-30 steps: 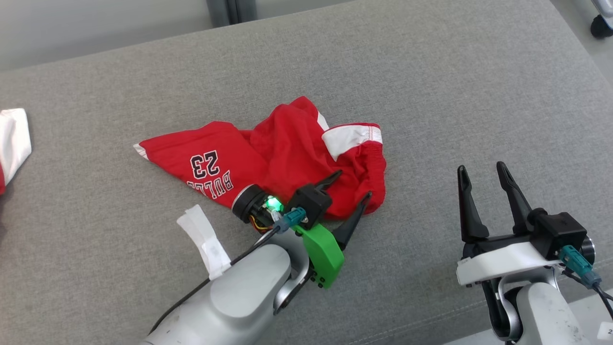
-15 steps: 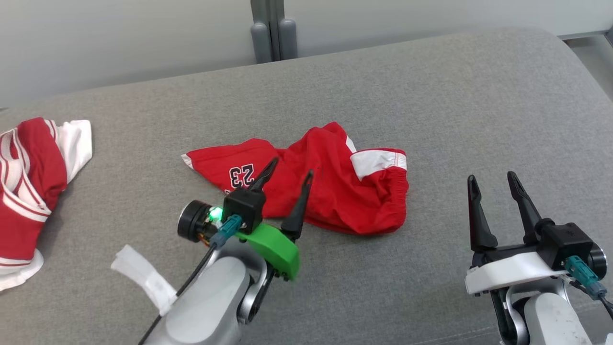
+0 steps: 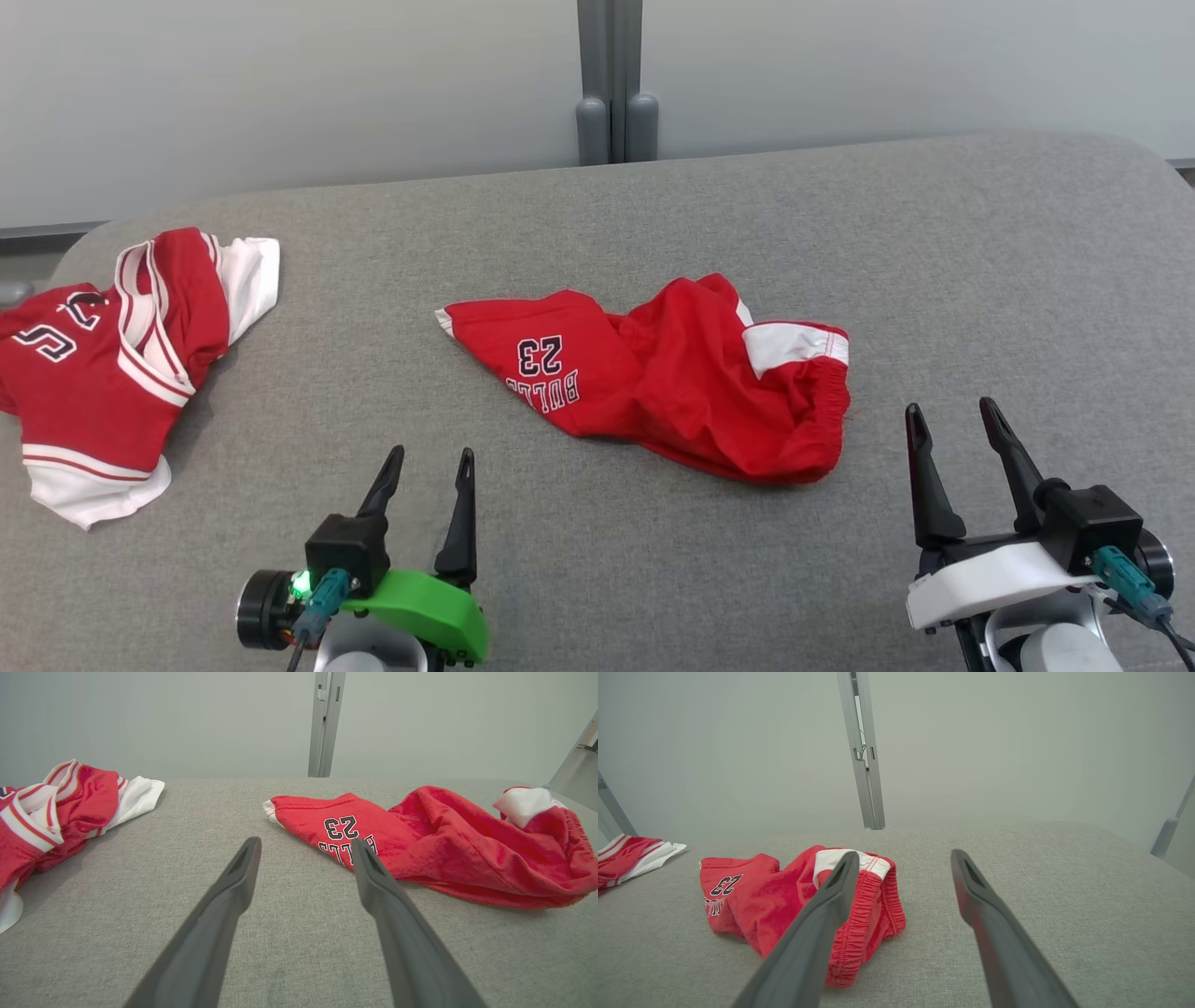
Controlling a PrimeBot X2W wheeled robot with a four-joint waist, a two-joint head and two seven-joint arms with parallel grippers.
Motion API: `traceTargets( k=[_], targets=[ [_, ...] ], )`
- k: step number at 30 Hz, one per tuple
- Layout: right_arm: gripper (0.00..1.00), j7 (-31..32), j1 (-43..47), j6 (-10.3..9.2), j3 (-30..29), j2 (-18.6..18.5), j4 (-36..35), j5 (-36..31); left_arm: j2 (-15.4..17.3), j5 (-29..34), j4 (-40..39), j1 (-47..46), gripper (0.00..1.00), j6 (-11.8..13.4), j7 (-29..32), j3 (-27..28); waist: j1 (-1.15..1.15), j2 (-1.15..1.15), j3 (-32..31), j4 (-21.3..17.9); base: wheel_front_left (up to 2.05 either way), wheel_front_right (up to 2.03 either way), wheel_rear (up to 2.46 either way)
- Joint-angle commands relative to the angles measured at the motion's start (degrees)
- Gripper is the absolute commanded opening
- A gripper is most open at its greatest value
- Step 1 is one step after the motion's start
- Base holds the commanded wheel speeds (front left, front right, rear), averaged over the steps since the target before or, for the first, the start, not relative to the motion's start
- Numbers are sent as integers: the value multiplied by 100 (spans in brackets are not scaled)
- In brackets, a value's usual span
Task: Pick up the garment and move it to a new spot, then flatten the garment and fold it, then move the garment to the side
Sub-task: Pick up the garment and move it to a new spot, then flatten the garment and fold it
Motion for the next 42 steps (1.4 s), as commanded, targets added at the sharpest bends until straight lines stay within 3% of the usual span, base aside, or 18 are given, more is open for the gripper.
traceTargets(
  k=[1,12,31,36,42],
  targets=[
    [100,-18,106,-2,4,-16,21,52,-37,112,-64,158,100,-17,5,116,0,0,-69,74,0,0,0],
    [100,-17,92,-2,15,-15,123,173,-223,484,-204,528,100,-201,5,755,0,0,-140,125,0,0,0],
    [100,-18,4,-2,13,-15,122,97,-327,712,-35,401,100,-450,5,946,0,0,-45,97,0,0,0],
    [100,-17,-81,-2,31,-16,86,108,-330,924,130,-51,100,-595,4,754,0,0,109,14,0,0,0],
    [100,-18,-293,-2,106,-15,33,74,-327,1236,767,-1284,100,-895,258,294,0,0,441,-249,0,0,0]
  ],
)
